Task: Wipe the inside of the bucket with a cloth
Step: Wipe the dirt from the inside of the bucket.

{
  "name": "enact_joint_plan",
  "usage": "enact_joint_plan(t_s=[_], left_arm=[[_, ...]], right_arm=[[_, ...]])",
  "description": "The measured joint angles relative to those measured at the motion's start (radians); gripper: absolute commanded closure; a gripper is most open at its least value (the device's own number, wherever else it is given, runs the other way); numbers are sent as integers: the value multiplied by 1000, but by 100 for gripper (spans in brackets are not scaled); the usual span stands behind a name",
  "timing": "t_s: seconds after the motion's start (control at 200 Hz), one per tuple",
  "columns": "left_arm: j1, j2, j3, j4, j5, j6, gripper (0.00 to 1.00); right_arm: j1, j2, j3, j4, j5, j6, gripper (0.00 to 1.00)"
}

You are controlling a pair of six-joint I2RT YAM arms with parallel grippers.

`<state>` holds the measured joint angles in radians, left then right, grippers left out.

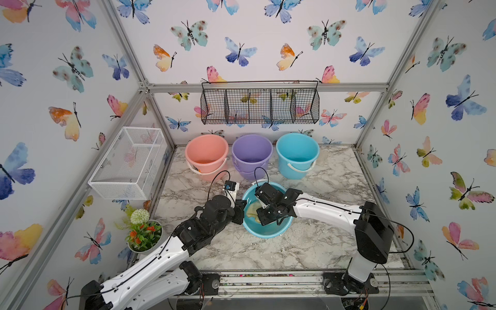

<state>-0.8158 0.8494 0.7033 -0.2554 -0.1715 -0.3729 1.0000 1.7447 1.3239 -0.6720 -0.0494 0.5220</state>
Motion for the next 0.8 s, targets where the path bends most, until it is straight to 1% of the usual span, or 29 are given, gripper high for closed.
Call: enact_joint_plan(t_s=[0.23,0.455,0.631,0.801], left_arm=[[0,0,0,0,-12,8,100],[0,4,2,0,-15,9,100],[0,9,2,0,-15,8,100],[-8,17,8,5,-10,10,100]], right_arm=[[0,-40,70,-246,-40,-22,98],[0,-41,197,-452,-37,-36,98],[0,-33,220,-548,11,-42,98],[1,-7,203,-540,57,-54,98]])
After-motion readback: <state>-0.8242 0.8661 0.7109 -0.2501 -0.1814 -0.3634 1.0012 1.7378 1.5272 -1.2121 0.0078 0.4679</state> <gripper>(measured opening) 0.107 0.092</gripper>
